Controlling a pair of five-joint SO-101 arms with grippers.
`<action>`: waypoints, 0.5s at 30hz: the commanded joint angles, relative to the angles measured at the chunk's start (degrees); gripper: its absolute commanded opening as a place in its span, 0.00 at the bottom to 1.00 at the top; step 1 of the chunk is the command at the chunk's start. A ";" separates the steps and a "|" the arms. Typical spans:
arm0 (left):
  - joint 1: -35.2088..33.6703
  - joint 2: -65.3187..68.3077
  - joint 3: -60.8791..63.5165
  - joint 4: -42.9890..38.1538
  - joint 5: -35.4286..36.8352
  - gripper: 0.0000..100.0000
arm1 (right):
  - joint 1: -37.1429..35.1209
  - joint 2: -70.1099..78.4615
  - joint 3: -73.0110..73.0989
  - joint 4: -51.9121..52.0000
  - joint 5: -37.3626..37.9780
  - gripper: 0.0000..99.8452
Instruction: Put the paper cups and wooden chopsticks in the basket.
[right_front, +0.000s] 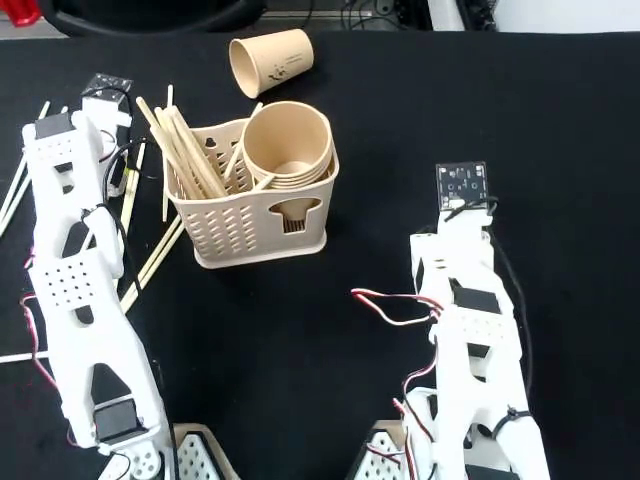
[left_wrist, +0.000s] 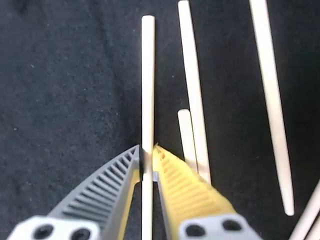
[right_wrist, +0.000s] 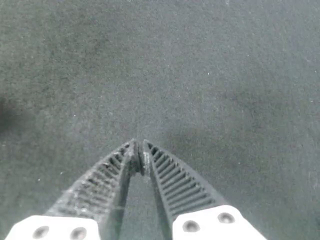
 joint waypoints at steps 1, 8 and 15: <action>-1.54 -0.26 -4.79 7.03 -0.09 0.03 | -0.53 -1.71 -0.40 -1.14 0.44 0.01; -2.24 -0.18 -18.33 19.16 1.49 0.03 | -0.53 -1.71 -0.31 -1.14 0.44 0.01; -5.41 -5.27 -12.53 19.16 18.64 0.03 | -0.62 -1.71 -0.31 -1.14 0.44 0.01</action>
